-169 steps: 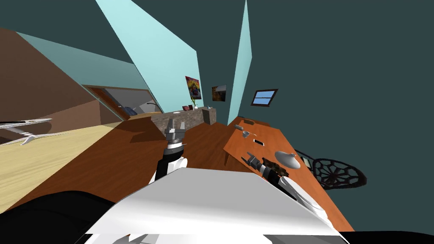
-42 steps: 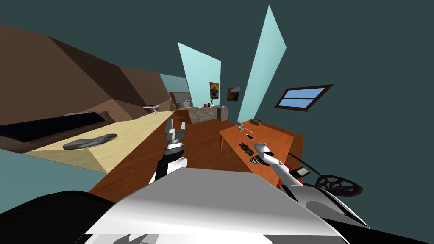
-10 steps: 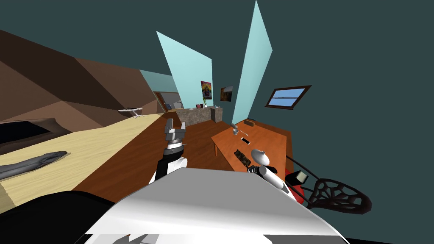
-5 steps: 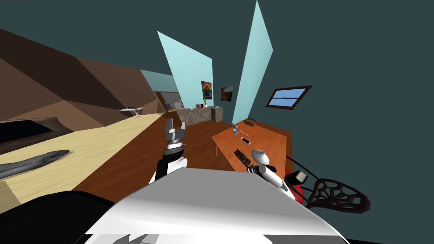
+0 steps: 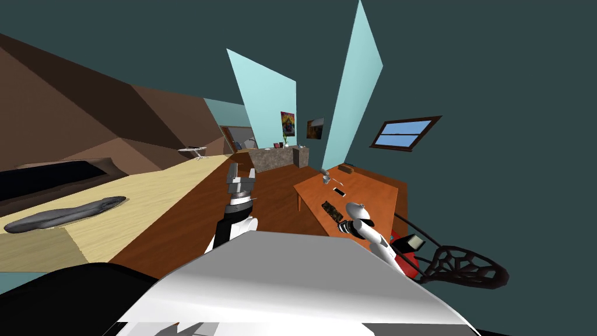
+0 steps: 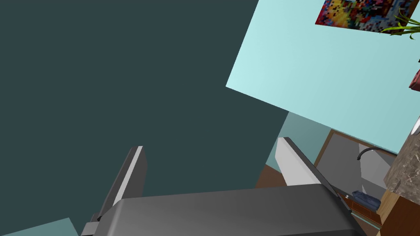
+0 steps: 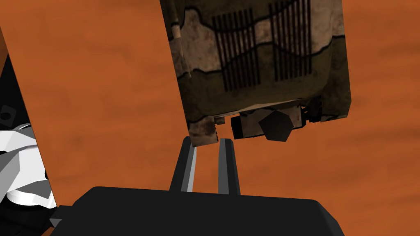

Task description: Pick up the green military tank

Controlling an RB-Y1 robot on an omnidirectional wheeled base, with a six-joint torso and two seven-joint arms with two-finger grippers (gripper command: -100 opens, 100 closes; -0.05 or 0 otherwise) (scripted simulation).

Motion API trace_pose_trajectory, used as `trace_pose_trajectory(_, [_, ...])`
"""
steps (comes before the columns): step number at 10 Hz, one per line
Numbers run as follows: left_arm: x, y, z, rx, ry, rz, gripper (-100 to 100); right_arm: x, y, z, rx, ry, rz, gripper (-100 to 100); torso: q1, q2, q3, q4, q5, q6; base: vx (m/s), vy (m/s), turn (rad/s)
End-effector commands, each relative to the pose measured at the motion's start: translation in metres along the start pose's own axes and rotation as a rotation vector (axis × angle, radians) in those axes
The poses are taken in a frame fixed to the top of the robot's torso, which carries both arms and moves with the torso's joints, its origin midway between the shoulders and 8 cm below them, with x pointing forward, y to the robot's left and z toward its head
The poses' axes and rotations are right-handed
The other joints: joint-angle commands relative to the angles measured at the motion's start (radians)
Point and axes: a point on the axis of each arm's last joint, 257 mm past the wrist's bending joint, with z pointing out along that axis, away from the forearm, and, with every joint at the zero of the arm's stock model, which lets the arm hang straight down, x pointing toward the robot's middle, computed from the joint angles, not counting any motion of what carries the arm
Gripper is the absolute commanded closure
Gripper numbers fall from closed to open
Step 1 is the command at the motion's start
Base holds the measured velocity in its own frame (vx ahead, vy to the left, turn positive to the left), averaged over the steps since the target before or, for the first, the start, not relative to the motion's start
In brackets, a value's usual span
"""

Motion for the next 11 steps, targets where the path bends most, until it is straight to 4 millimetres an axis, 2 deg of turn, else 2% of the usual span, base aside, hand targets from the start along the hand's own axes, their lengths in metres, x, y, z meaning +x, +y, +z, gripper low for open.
trace_pose_trajectory(1, [0.0,0.0,0.0,0.0,0.0,0.0,0,0.0,0.001,0.004,0.005,-0.009,0.013,100,0.0,0.0,0.0,0.0,0.0,0.0,-0.078,0.003,0.056])
trace_pose_trajectory(2, [0.0,0.0,0.0,0.0,0.0,0.0,0,0.017,0.013,0.004,-0.005,0.006,0.013,100,0.0,0.0,0.0,-0.001,0.0,0.001,-0.104,0.006,0.075])
trace_pose_trajectory(3, [0.0,0.0,0.0,0.0,0.0,0.0,0,0.008,0.011,0.006,0.002,-0.011,0.024,100,0.0,0.001,0.0,0.0,0.0,0.0,-0.085,0.011,0.055])
trace_pose_trajectory(4, [0.0,0.0,0.0,0.0,0.0,0.0,0,0.027,0.024,0.004,-0.012,0.006,0.023,100,0.001,0.0,0.0,0.0,0.0,0.001,-0.089,0.018,0.085])
trace_pose_trajectory(5, [0.0,0.0,0.0,0.0,0.0,0.0,0,0.016,0.022,0.008,-0.005,-0.014,0.036,100,0.001,0.0,0.001,0.001,0.001,0.0,-0.071,0.013,0.05])
trace_pose_trajectory(6, [0.0,0.0,0.0,0.0,0.0,0.0,0,0.033,0.037,0.005,-0.022,0.0,0.039,100,0.002,0.0,0.0,0.0,0.001,0.001,-0.096,0.026,0.071])
trace_pose_trajectory(7, [0.0,0.0,0.0,0.0,0.0,0.0,0,0.023,0.035,0.008,-0.016,-0.018,0.051,100,0.002,0.001,0.001,0.001,0.002,0.0,-0.087,0.012,0.053])
trace_pose_trajectory(8, [0.0,0.0,0.0,0.0,0.0,0.0,0,0.035,0.051,0.005,-0.034,-0.012,0.061,100,0.002,0.001,0.001,0.001,0.002,0.002,-0.109,0.004,0.092])
trace_pose_trajectory(9, [0.0,0.0,0.0,0.0,0.0,0.0,0,0.029,0.05,0.006,-0.032,-0.023,0.069,100,0.002,0.003,0.002,0.002,0.002,0.001,-0.086,0.007,0.044])
trace_pose_trajectory(10, [0.0,0.0,0.0,0.0,0.0,0.0,0,0.043,0.067,0.001,-0.055,-0.01,0.075,100,0.002,0.002,0.002,0.002,0.002,0.002,-0.102,0.012,0.078])
trace_pose_trajectory(11, [0.0,0.0,0.0,0.0,0.0,0.0,0,0.044,0.067,0.001,-0.054,-0.011,0.077,100,0.003,0.003,0.003,0.003,0.003,0.001,-0.088,0.012,0.04])
